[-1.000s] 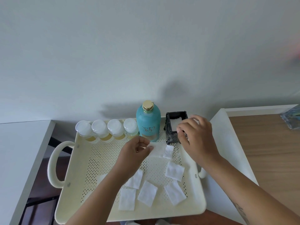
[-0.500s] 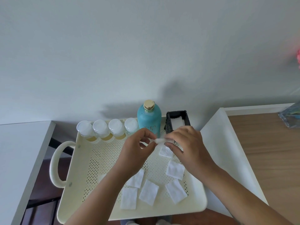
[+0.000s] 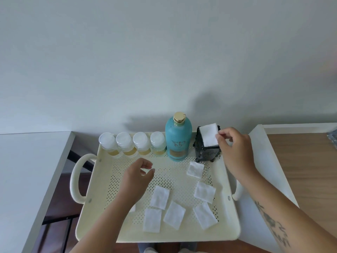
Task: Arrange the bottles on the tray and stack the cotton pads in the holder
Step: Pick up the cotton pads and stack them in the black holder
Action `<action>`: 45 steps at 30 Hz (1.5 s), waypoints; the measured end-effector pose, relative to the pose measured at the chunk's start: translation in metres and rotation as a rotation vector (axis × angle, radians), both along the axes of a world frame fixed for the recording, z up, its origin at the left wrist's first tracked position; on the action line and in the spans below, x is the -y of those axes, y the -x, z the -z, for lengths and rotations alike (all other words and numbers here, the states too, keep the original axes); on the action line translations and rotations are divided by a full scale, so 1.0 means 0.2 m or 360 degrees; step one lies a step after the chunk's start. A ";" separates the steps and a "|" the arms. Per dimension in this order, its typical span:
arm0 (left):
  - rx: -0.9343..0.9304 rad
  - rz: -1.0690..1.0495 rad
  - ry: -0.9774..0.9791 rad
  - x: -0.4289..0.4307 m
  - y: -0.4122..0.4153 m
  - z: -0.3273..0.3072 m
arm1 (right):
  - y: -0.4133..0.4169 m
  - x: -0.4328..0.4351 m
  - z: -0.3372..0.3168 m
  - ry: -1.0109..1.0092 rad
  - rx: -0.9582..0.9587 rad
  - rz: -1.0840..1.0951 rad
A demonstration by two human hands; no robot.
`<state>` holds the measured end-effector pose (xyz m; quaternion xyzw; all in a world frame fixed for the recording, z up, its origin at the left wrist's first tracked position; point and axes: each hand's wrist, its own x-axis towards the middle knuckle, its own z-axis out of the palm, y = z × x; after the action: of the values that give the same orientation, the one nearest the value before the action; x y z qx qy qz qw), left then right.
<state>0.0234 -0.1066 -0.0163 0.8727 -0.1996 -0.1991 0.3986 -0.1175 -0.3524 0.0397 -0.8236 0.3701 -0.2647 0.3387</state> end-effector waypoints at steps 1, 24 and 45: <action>0.0002 -0.0017 -0.0041 -0.03 -0.01 0.03 | -0.01 0.01 0.01 -0.0044 0.0015 0.0043; 0.0102 0.0033 -0.0764 -0.33 -0.05 0.18 | -0.03 -0.06 0.09 0.0682 -0.0331 -0.0089; 0.0141 0.0295 -0.0637 -0.35 -0.11 0.10 | -0.03 -0.06 0.12 0.0674 -0.0667 -0.0325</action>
<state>0.0452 -0.0366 -0.0369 0.9202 -0.2528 -0.2322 0.1883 -0.1114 -0.3402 0.0159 -0.9454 0.2838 -0.1249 0.1008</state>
